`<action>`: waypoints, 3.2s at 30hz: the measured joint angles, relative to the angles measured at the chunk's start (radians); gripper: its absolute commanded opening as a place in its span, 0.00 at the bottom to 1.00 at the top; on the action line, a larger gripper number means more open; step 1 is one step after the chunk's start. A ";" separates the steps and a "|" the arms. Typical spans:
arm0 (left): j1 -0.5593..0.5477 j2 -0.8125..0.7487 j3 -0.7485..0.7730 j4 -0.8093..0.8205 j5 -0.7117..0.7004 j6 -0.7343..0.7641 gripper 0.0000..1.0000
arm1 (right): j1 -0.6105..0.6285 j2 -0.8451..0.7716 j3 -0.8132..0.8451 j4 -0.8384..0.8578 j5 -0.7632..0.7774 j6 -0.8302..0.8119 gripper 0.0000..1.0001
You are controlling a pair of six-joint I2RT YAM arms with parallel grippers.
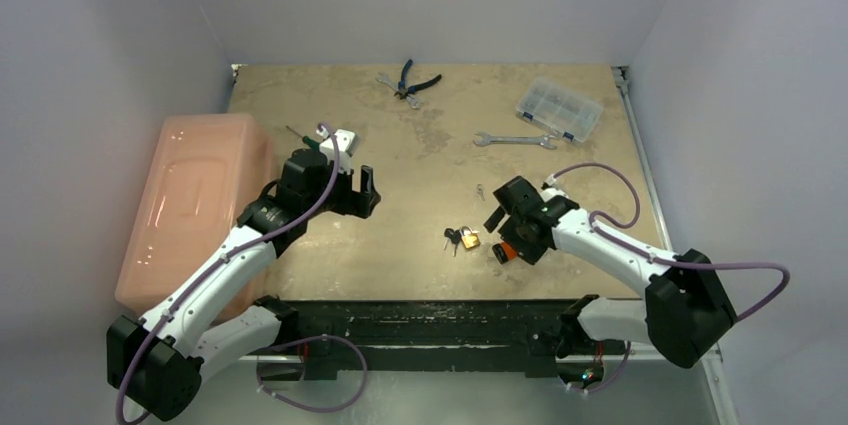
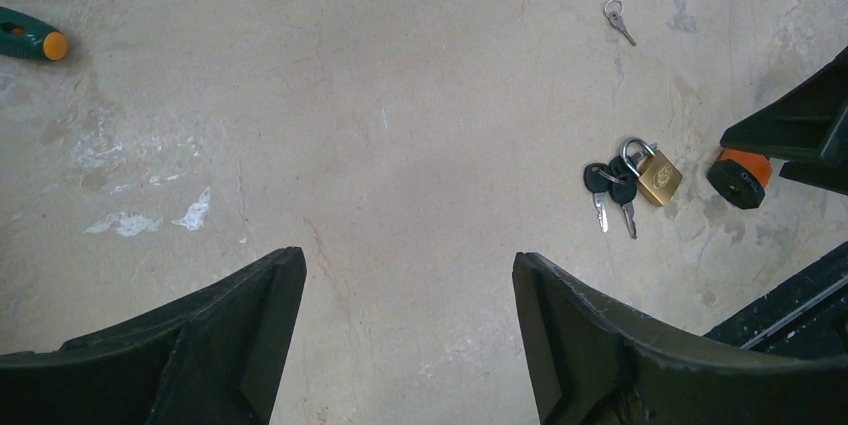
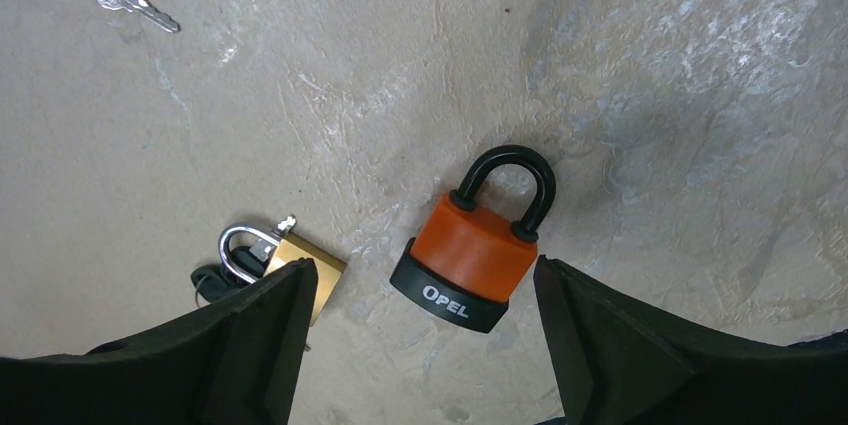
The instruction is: Unlock with the key
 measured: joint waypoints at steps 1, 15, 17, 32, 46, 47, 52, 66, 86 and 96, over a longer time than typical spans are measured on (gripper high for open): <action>0.000 -0.001 0.000 -0.002 -0.002 0.000 0.80 | 0.004 0.007 0.000 0.000 0.000 0.006 0.87; 0.000 -0.001 0.000 -0.009 -0.021 0.000 0.79 | 0.020 0.061 -0.012 0.014 -0.001 0.035 0.77; 0.000 -0.001 0.000 -0.008 -0.021 0.000 0.79 | 0.020 0.068 -0.016 0.016 -0.001 0.037 0.77; 0.000 -0.001 0.000 -0.009 -0.028 0.000 0.79 | 0.021 0.116 -0.024 0.050 -0.007 0.021 0.30; 0.000 -0.014 0.000 -0.009 -0.034 0.000 0.78 | 0.012 0.037 0.108 0.127 -0.011 -0.326 0.12; 0.000 -0.016 0.000 -0.009 -0.034 0.000 0.78 | 0.005 0.038 0.117 0.133 -0.013 -0.346 0.12; 0.000 -0.021 0.000 -0.009 -0.034 0.000 0.78 | -0.060 0.066 0.124 0.153 -0.040 -0.416 0.11; 0.000 -0.021 0.000 -0.009 -0.042 0.000 0.78 | -0.173 0.322 0.169 0.223 -0.057 -0.496 0.21; 0.000 -0.021 0.000 -0.010 -0.046 0.000 0.78 | -0.191 0.370 0.242 0.259 -0.063 -0.620 0.82; 0.000 -0.021 0.000 -0.010 -0.047 0.000 0.78 | -0.191 0.364 0.307 0.277 -0.097 -0.798 0.76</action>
